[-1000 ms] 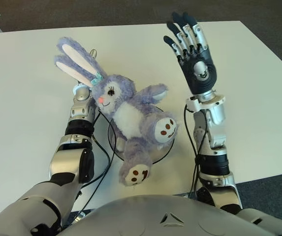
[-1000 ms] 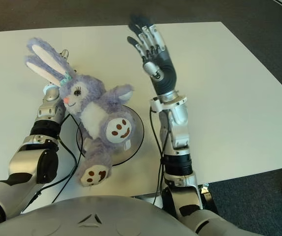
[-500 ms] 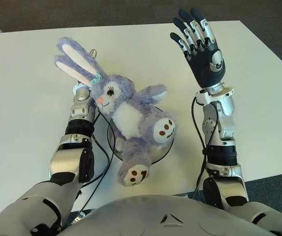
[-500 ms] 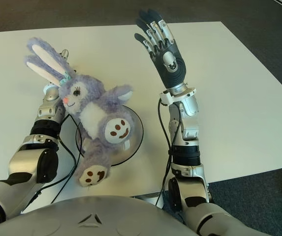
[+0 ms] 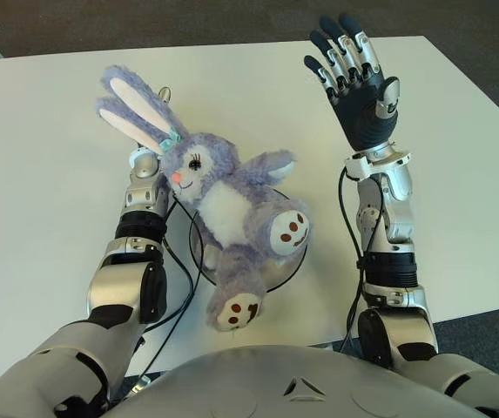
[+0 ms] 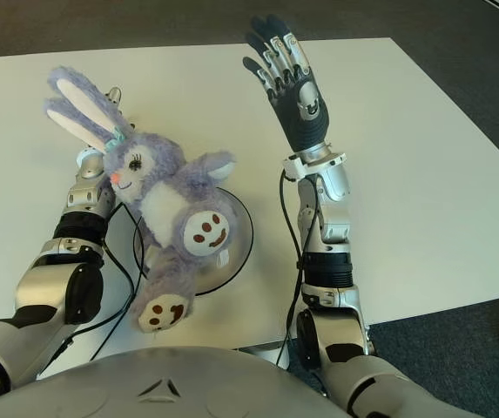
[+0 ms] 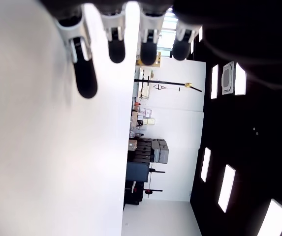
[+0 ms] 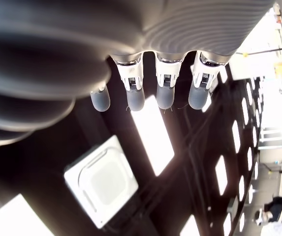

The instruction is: Put the doll into the plate.

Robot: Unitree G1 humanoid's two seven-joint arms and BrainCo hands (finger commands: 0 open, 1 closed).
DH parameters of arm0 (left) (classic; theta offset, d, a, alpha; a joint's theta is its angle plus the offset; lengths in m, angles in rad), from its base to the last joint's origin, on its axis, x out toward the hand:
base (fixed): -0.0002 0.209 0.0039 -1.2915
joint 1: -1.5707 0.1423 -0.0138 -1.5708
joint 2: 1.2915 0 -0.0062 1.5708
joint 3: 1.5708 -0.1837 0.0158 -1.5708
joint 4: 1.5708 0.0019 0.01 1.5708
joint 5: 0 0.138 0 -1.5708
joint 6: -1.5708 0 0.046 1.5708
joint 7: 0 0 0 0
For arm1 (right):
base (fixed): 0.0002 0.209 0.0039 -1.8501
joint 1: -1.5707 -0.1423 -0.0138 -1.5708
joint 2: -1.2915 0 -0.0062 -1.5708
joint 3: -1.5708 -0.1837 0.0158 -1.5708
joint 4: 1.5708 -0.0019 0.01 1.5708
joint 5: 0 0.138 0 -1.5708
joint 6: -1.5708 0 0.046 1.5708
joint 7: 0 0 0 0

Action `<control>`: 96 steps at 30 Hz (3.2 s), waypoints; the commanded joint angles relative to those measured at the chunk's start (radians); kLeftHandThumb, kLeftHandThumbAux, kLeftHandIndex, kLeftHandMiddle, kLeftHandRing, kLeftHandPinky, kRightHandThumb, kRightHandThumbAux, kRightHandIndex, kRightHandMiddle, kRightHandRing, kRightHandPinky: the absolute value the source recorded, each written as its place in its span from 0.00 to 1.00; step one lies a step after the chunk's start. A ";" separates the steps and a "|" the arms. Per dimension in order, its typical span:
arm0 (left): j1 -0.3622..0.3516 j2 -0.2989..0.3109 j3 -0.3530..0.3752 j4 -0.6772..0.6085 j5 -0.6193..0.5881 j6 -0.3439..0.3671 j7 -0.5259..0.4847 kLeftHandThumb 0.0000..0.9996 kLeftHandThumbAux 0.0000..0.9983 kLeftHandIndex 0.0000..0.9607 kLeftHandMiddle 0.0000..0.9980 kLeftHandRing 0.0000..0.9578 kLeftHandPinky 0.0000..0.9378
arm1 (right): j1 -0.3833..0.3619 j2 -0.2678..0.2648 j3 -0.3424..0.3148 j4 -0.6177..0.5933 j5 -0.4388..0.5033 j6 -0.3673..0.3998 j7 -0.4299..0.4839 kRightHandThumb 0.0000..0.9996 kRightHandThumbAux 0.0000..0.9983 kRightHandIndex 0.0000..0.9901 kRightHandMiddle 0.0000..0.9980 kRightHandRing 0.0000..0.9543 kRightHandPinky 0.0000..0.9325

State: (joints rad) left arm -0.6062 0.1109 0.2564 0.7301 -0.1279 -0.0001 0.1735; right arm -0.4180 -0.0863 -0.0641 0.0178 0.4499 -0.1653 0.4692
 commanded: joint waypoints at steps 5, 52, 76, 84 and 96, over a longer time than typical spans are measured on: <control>0.021 -0.006 0.002 0.035 0.002 0.032 0.015 0.00 0.39 0.00 0.10 0.06 0.00 | -0.120 0.067 -0.011 0.222 -0.064 -0.048 -0.067 0.11 0.43 0.07 0.00 0.00 0.00; 0.038 -0.003 -0.004 0.020 0.002 0.014 -0.004 0.00 0.38 0.00 0.09 0.06 0.00 | -0.426 0.047 -0.111 1.060 -0.275 -0.433 -0.241 0.00 0.64 0.02 0.00 0.00 0.00; 0.046 0.001 -0.013 0.022 0.009 -0.009 -0.016 0.00 0.37 0.00 0.08 0.05 0.00 | -0.487 0.008 -0.156 1.232 -0.300 -0.356 -0.302 0.00 0.63 0.00 0.01 0.00 0.00; 0.047 0.001 -0.012 0.021 0.009 -0.007 -0.017 0.00 0.37 0.00 0.09 0.05 0.00 | -0.481 0.003 -0.163 1.247 -0.312 -0.326 -0.322 0.00 0.64 0.00 0.00 0.00 0.00; 0.051 0.000 -0.013 0.013 0.010 -0.006 -0.016 0.00 0.37 0.00 0.08 0.05 0.00 | -0.469 -0.017 -0.148 1.274 -0.357 -0.255 -0.363 0.00 0.64 0.00 0.00 0.00 0.00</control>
State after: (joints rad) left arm -0.5989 0.1115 0.2517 0.7235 -0.1239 -0.0318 0.1684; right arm -0.9004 -0.0957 -0.2179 1.2667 0.1123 -0.4583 0.1215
